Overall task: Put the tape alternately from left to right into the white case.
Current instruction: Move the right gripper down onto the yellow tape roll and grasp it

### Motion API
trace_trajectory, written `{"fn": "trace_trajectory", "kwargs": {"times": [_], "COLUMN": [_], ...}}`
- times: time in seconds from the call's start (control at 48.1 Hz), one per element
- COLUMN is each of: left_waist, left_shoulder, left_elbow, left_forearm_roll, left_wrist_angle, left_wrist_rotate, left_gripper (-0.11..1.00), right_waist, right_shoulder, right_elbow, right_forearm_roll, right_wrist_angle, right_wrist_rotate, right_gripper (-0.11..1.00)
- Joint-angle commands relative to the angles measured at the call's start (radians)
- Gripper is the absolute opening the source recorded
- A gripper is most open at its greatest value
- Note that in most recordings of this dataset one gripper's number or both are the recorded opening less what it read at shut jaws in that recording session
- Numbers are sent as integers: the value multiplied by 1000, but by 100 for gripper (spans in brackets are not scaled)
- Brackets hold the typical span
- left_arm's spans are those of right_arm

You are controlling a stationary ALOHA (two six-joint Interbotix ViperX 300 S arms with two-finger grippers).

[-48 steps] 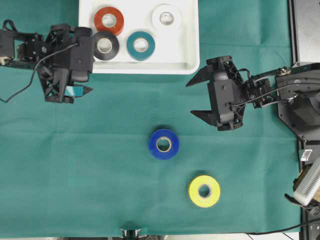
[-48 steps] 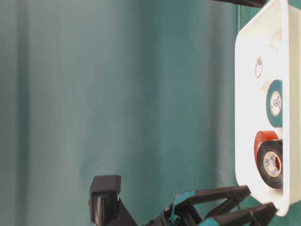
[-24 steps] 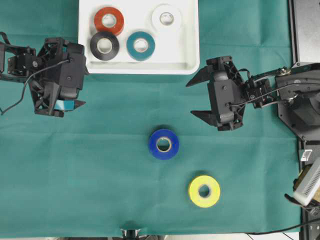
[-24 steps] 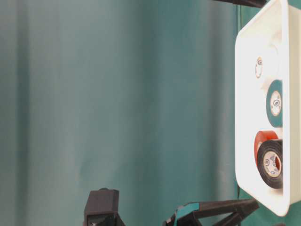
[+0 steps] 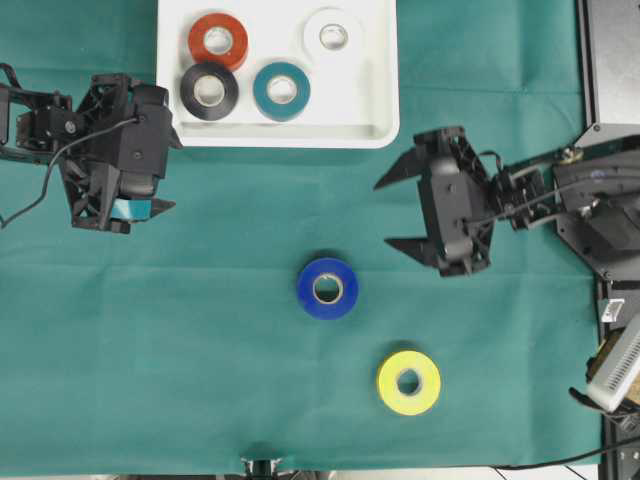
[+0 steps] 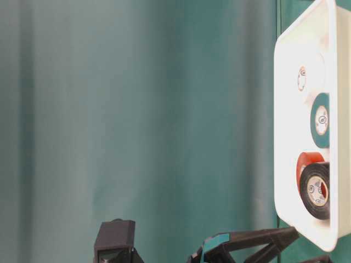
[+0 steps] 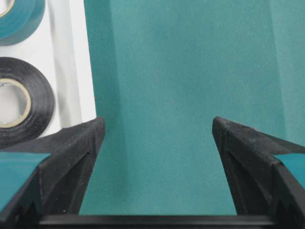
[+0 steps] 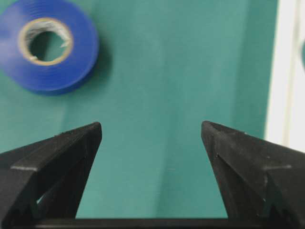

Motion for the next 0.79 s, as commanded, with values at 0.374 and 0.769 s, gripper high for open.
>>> {"fn": "trace_trajectory", "kwargs": {"times": [0.374,0.769], "left_waist": [-3,-23], "left_shoulder": [-14,-8], "left_elbow": [-8,-8], "left_forearm_roll": [-2,-2], "left_wrist_angle": [-41,-60], "left_wrist_rotate": [0,2], "left_gripper": [100,100], "right_waist": [236,379], "right_shoulder": [-8,5], "right_elbow": [18,17], "right_forearm_roll": [2,2], "right_wrist_angle": [-67,-87], "right_wrist_rotate": [112,187], "right_gripper": [82,82]}}
